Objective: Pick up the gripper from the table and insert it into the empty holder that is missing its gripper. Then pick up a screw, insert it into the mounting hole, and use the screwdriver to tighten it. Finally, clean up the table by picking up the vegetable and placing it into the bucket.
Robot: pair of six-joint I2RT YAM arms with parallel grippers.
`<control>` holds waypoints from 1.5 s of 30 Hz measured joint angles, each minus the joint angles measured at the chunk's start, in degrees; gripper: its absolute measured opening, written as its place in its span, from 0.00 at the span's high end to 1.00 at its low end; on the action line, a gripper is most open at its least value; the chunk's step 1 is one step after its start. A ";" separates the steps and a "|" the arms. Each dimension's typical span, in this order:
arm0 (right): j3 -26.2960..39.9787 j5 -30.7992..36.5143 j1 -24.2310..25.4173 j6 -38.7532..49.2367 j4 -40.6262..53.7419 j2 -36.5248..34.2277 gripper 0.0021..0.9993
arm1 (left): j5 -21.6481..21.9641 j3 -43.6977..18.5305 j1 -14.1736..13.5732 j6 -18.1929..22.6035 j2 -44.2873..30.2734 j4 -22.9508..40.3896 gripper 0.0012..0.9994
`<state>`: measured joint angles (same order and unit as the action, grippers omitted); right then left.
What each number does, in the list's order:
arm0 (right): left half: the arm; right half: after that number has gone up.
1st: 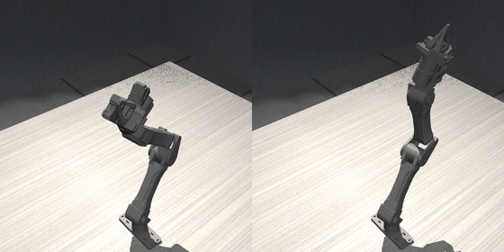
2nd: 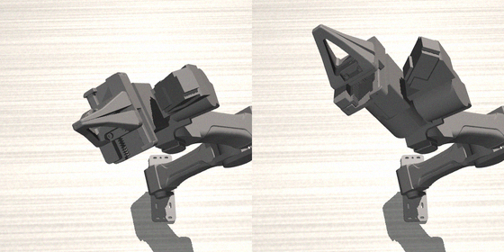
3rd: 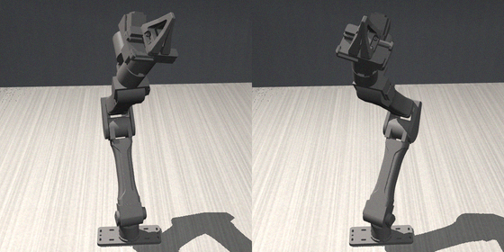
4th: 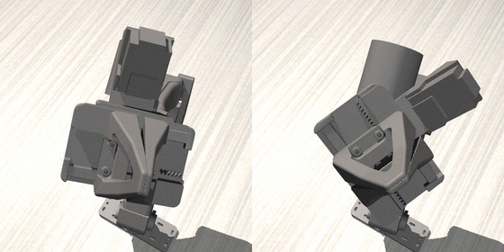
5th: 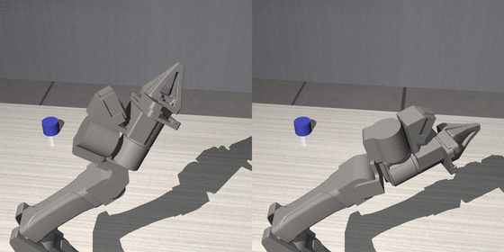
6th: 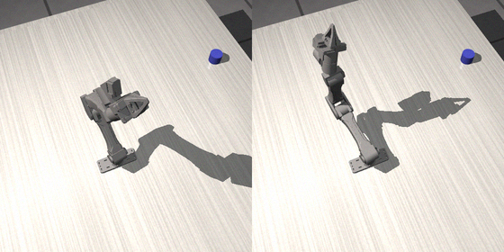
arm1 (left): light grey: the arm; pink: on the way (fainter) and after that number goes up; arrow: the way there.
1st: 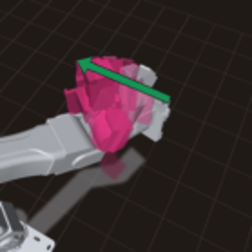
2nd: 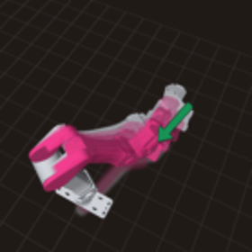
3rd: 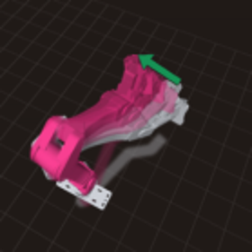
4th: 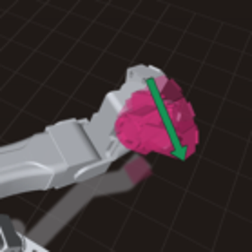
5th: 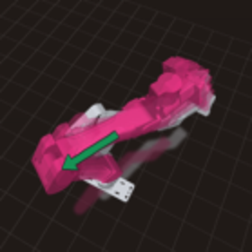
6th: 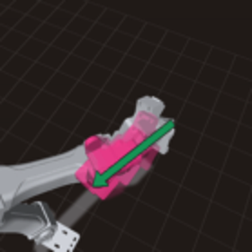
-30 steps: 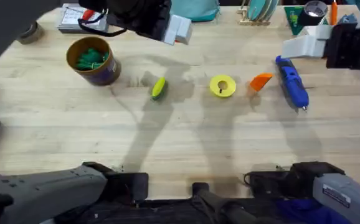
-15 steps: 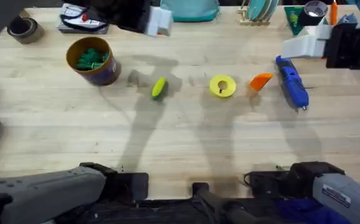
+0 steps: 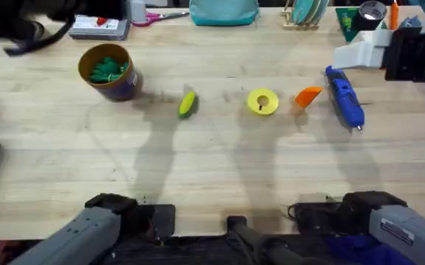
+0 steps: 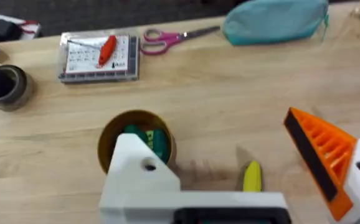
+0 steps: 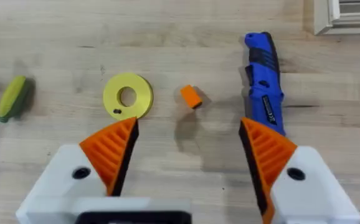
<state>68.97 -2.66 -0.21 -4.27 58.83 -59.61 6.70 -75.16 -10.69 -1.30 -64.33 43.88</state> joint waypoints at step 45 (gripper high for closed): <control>0.00 0.00 0.00 0.00 0.00 -0.02 0.00 | -21.12 68.60 10.31 0.35 47.33 -62.79 0.01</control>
<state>68.97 -2.66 -0.21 -4.27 58.83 -59.63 -14.42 -6.57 -0.38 -0.95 -17.00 -18.91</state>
